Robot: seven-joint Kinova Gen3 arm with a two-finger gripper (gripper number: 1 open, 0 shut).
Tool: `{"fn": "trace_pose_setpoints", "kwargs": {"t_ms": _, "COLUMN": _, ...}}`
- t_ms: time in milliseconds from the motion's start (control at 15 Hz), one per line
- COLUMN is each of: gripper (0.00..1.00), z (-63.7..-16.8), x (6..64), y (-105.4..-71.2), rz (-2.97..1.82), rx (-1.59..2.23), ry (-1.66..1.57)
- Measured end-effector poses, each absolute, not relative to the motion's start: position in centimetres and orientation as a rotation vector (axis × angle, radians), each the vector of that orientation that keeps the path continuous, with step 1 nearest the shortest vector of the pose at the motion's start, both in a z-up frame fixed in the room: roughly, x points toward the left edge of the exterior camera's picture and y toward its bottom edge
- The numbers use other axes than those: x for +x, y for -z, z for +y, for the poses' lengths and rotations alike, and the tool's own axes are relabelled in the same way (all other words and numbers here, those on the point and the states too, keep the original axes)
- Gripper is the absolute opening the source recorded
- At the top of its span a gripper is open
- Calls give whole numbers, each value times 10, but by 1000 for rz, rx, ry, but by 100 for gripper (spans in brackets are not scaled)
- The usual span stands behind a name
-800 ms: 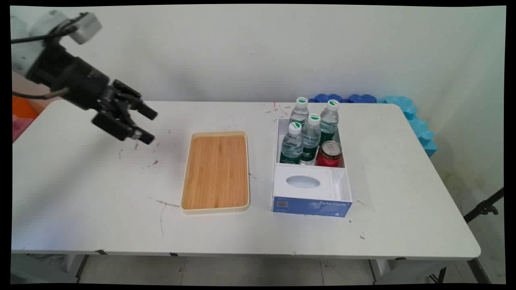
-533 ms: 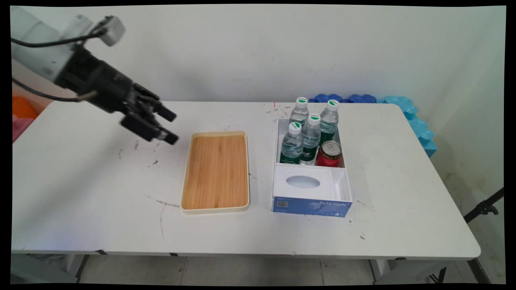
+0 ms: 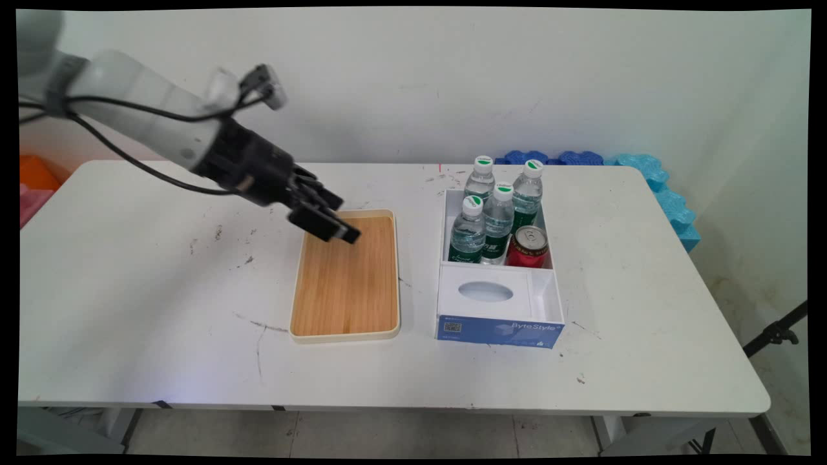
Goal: Pick up the green bottle from the white box
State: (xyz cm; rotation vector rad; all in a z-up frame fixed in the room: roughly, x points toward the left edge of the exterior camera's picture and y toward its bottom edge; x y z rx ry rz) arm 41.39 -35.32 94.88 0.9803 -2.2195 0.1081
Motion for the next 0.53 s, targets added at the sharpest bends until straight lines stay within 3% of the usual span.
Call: {"fn": "trace_pose_setpoints", "kwargs": {"t_ms": 533, "gripper": 100, "z": -382, "x": 353, "y": -897, "rz": -2175, "rx": 919, "ry": -242}}
